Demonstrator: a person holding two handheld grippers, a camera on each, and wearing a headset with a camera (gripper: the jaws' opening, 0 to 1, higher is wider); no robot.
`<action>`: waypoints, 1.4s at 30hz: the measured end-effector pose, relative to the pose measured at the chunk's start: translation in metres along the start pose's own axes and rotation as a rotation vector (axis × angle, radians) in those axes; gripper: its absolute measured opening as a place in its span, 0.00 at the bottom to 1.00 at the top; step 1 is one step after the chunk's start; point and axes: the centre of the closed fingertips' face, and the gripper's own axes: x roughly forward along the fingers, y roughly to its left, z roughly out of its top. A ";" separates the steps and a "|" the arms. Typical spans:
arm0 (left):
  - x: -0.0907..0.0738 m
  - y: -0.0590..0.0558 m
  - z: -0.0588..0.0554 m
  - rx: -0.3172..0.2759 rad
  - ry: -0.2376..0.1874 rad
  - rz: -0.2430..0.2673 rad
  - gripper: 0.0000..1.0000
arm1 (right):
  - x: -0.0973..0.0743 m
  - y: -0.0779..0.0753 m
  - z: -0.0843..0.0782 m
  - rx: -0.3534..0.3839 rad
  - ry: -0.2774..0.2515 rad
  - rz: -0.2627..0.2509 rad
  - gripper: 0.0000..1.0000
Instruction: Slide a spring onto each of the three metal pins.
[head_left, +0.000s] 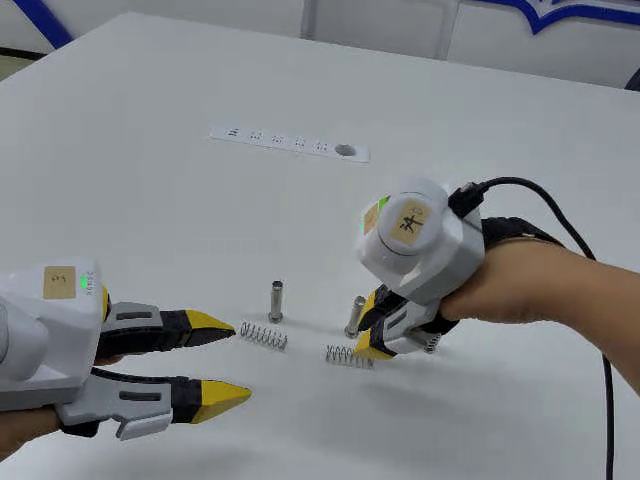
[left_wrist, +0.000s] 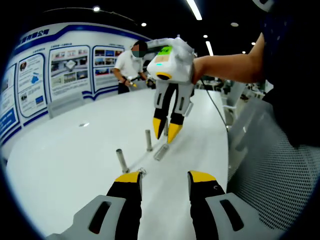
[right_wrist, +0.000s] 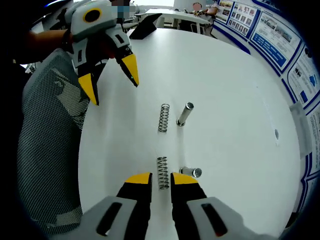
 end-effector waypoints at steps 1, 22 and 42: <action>0.000 0.000 0.000 0.000 0.000 0.001 0.37 | 0.002 0.001 0.001 -0.001 -0.001 0.001 0.15; -0.003 0.001 -0.004 -0.017 -0.001 0.013 0.37 | 0.041 0.002 -0.004 -0.096 0.098 0.045 0.13; 0.007 -0.005 -0.001 -0.005 0.010 -0.016 0.35 | 0.012 0.009 0.019 -0.005 -0.039 0.036 0.11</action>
